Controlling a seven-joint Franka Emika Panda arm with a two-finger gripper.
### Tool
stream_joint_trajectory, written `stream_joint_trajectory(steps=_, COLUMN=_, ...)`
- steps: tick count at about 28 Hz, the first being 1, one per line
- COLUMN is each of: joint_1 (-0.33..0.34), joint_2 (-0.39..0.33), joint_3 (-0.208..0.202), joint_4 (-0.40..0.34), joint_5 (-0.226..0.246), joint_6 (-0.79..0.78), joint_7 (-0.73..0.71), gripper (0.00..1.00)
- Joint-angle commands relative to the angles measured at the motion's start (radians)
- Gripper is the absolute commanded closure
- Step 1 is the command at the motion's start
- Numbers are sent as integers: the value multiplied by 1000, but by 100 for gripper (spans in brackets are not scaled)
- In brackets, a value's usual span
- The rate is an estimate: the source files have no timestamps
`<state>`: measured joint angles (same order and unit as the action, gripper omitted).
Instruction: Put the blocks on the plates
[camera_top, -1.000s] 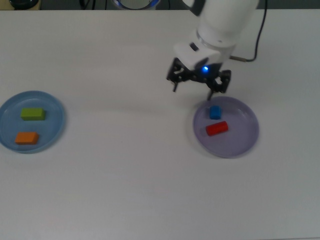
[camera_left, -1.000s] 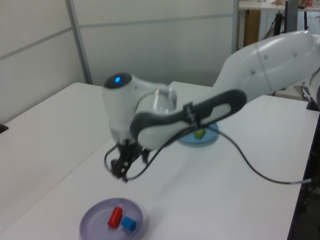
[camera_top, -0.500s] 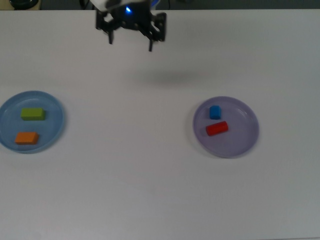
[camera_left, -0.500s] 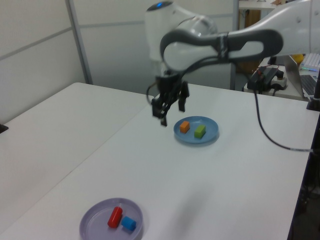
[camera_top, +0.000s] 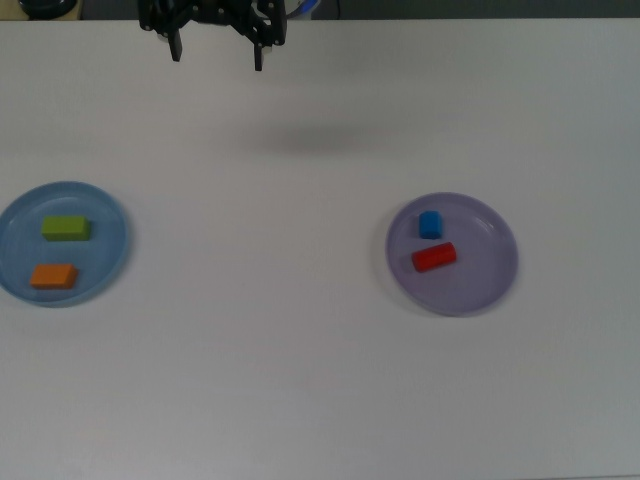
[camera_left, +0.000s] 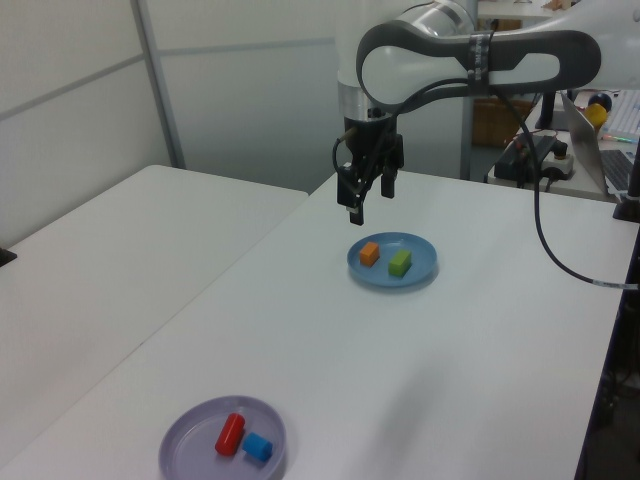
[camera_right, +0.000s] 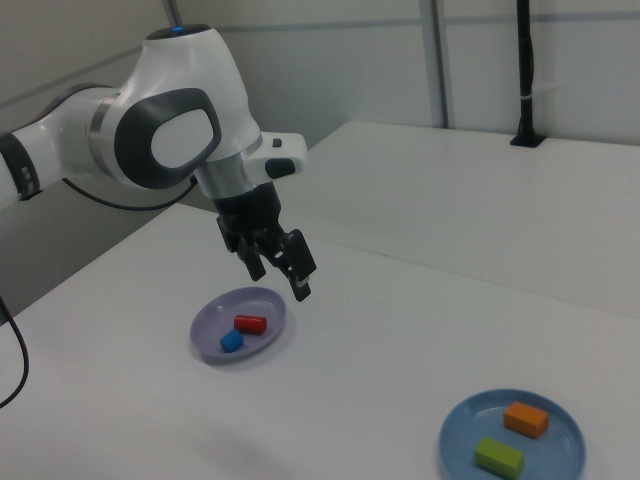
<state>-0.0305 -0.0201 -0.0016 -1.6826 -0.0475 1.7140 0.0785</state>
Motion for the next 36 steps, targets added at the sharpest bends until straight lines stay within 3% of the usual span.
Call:
stream_joint_trajectory(steps=1, joint_1=3, joint_2=-18, joint_3=-12, joint_4=-32, joint_5=24, joint_6=29, joint_7=-28, gripper=0)
stream_joint_trajectory(steps=16, joint_1=-6, joint_2=-15, joint_3=-15, joint_4=-20, joint_5=20, joint_6=19, joint_7=-74, gripper=0)
stream_joint_trajectory(steps=23, joint_1=-46, joint_2=20, joint_3=-18, joint_4=89, joint_5=8, joint_6=-80, joint_7=-123, gripper=0)
stream_joint_trajectory(steps=27, joint_1=-48, joint_2=20, joint_3=-18, joint_4=101, joint_5=3, joint_6=-129, joint_7=-189, gripper=0)
stream_joint_trajectory(steps=36, joint_1=-48, joint_2=22, joint_3=-18, joint_4=99, joint_5=23, joint_6=-113, joint_7=-120, gripper=0)
